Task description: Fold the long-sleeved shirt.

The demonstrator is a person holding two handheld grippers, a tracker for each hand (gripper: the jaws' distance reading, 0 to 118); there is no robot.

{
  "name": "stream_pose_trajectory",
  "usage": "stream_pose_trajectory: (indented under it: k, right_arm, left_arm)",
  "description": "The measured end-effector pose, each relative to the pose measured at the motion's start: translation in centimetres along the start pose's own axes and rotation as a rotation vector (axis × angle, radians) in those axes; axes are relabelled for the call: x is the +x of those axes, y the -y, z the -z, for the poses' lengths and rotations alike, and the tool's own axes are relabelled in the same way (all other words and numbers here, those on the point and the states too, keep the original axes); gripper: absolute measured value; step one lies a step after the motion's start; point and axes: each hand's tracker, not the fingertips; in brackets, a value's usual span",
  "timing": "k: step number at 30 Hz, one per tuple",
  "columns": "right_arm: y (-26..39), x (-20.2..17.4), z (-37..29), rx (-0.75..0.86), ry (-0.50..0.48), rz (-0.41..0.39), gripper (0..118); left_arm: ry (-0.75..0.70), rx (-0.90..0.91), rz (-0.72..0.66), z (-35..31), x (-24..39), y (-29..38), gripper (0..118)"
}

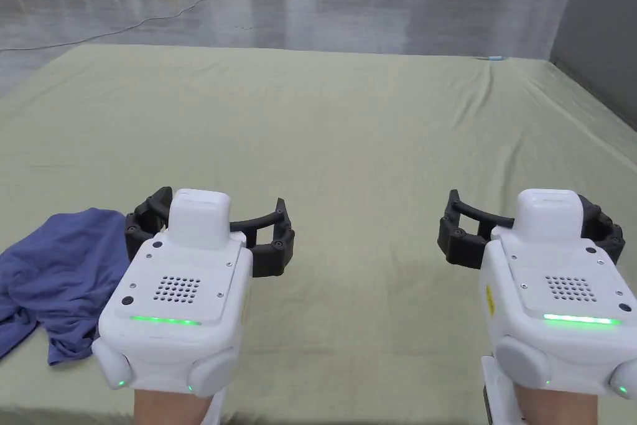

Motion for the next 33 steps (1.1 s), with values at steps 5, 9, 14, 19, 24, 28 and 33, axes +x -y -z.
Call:
stream_pose_trajectory:
  k: [5, 9, 14, 19, 24, 28, 33]
  right_arm:
    - [-0.14, 0.16, 0.0, -0.008, -0.005, 0.004, 118]
    - [-0.12, 0.31, -0.17, -0.004, -0.01, 0.006, 118]
    - [-0.21, 0.43, -0.33, 0.013, -0.002, 0.015, 118]
    - [-0.22, 0.56, -0.33, 0.013, 0.002, 0.016, 118]
    - [-0.18, 0.61, -0.33, 0.015, 0.007, 0.024, 118]
    - [-0.15, 0.57, -0.33, 0.019, 0.003, 0.021, 118]
    - [-0.27, 0.5, -0.2, 0.015, -0.008, 0.016, 118]
  left_arm:
    - [0.005, 0.003, -0.031, 0.02, -0.18, -0.04, 118]
    - [0.039, -0.017, -0.068, 0.12, -0.47, -0.34, 118]
    - [0.015, -0.013, -0.036, 0.01, -0.09, -0.1, 118]
    - [-0.005, 0.003, -0.039, -0.16, -0.23, -0.08, 118]
    - [-0.01, 0.013, -0.046, -0.17, -0.37, -0.19, 118]
    - [-0.009, 0.014, -0.041, -0.11, -0.31, -0.14, 118]
    - [0.0, 0.008, -0.045, 0.06, -0.33, -0.16, 118]
